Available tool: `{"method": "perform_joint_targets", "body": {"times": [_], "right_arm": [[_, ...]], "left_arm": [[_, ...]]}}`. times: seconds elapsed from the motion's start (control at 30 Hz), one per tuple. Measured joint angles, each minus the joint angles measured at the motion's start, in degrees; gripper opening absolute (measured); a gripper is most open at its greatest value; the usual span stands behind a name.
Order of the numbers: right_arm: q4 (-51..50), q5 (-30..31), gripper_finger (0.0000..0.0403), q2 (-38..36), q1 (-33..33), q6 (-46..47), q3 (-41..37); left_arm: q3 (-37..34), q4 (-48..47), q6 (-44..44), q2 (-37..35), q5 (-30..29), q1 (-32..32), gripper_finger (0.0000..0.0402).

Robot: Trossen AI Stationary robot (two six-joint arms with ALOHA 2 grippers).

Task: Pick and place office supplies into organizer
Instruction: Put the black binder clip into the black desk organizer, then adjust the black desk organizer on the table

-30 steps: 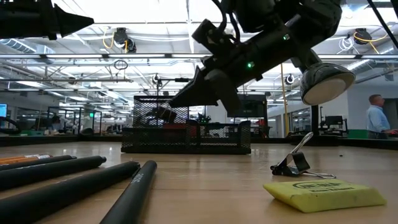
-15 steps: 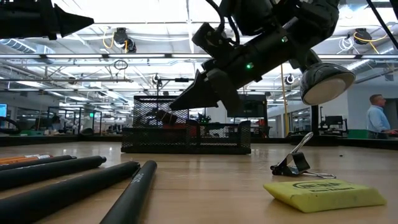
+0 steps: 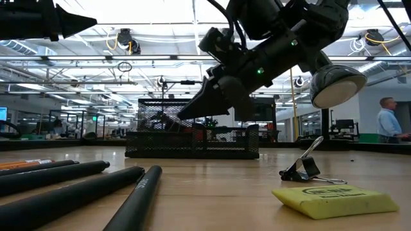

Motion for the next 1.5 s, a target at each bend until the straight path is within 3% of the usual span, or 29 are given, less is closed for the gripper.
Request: {"method": "perform_joint_targets", "body": {"times": [0.47,1.03,1.27,1.4,1.5], "right_arm": [[5.2,-1.44,0.0001,3.86,-0.35,0.78,0.09],[6.9,-1.14,0.0053,3.92,-0.03,1.29,-0.09],[6.98,8.56,0.0051,-0.61,3.57,-6.82,-0.13],[4.15,13.37,0.0035,-5.25,5.85,-9.15,-0.13],[-1.83,16.37,0.0009,-9.53,6.87,-8.47,-0.09]], "left_arm": [[0.0,-0.12,1.16,0.0,0.02,0.0,0.0037],[0.0,-6.65,-3.97,0.0,-0.55,0.0,0.0037],[0.0,-15.62,-10.8,1.2,2.2,2.45,0.001],[0.0,-17.99,-18.26,5.51,4.33,6.03,0.0007],[0.0,-19.1,-24.63,10.0,9.08,8.25,0.0003]]}}
